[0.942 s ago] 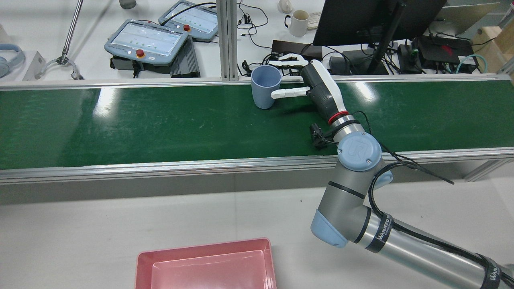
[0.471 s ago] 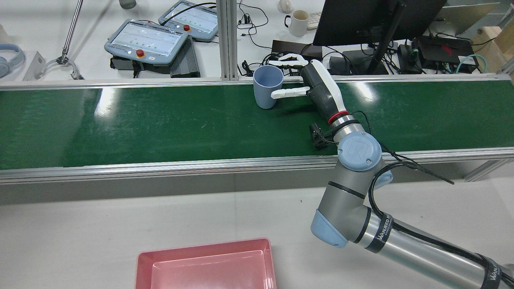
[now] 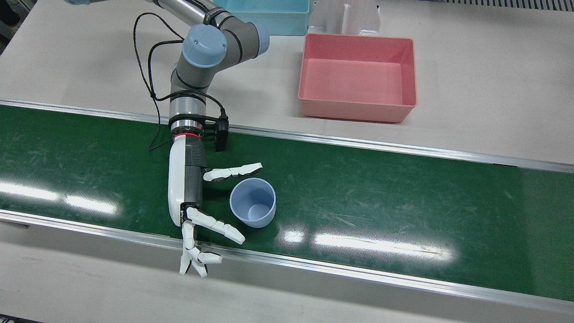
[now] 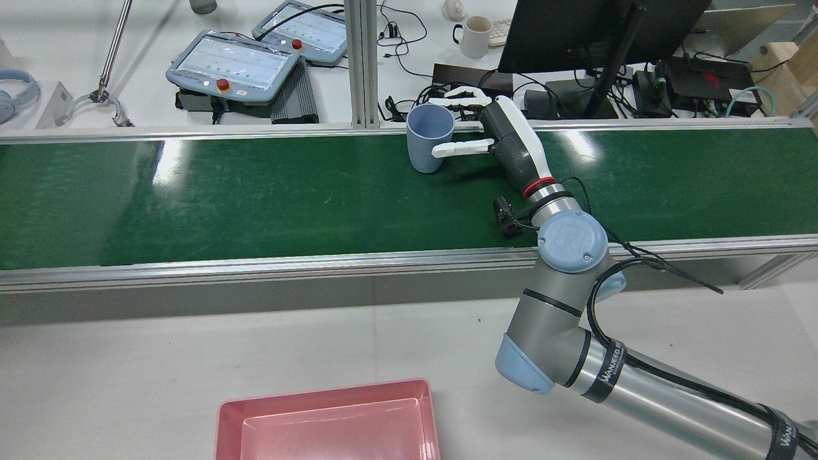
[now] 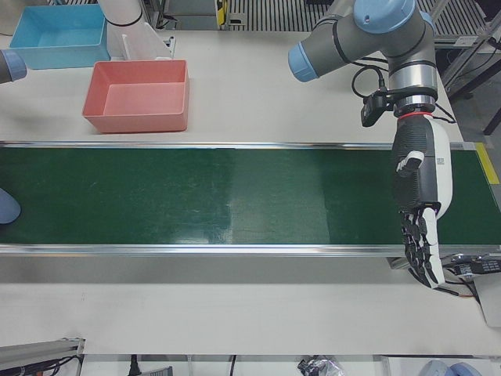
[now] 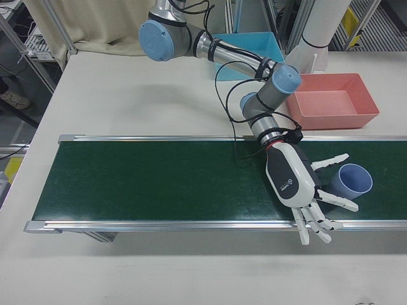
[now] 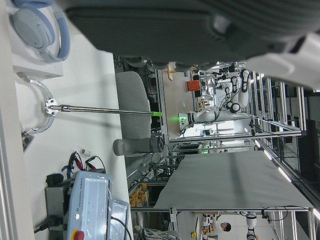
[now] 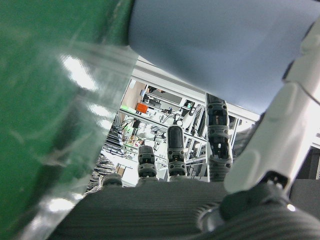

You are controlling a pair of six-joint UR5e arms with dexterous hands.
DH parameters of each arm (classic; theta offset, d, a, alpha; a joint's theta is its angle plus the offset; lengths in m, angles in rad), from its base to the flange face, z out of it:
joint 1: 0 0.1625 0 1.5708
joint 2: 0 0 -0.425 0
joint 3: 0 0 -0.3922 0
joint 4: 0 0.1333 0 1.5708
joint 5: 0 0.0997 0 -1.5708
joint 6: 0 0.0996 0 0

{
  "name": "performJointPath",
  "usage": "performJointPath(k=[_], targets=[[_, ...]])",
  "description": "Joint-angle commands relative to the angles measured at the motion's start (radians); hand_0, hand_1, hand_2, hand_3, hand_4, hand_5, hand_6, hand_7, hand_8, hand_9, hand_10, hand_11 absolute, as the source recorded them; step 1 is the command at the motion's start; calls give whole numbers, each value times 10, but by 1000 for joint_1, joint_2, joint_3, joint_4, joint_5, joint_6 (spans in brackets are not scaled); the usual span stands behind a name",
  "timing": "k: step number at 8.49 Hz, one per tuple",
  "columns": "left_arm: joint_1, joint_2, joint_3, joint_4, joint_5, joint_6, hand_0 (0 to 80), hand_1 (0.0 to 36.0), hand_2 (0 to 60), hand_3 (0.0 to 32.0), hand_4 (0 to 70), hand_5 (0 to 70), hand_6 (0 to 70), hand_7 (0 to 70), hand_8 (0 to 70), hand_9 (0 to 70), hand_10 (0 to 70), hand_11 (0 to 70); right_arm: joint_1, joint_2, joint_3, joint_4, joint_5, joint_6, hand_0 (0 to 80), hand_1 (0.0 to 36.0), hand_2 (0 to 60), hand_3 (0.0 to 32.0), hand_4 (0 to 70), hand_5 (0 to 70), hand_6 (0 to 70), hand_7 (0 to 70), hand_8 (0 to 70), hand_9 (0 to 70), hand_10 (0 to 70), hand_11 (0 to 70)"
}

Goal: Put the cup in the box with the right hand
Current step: 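Close the right hand fingers around the pale blue cup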

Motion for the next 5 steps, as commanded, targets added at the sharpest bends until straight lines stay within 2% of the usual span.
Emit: performJointPath(k=[1, 3, 5], targets=[[-1, 0, 0, 0, 0, 0, 0, 0, 0, 0, 0, 0, 0, 0, 0, 0, 0, 0, 0, 1, 0, 0, 0, 0, 463, 81, 18, 96, 353, 14, 60, 417, 75, 156, 0, 0], [-1, 0, 0, 0, 0, 0, 0, 0, 0, 0, 0, 0, 0, 0, 0, 0, 0, 0, 0, 1, 0, -2, 0, 0, 461, 80, 20, 96, 355, 14, 60, 418, 76, 156, 0, 0], [-1, 0, 0, 0, 0, 0, 0, 0, 0, 0, 0, 0, 0, 0, 0, 0, 0, 0, 0, 1, 0, -5, -2, 0, 418, 43, 0, 110, 338, 3, 55, 409, 73, 152, 0, 0]])
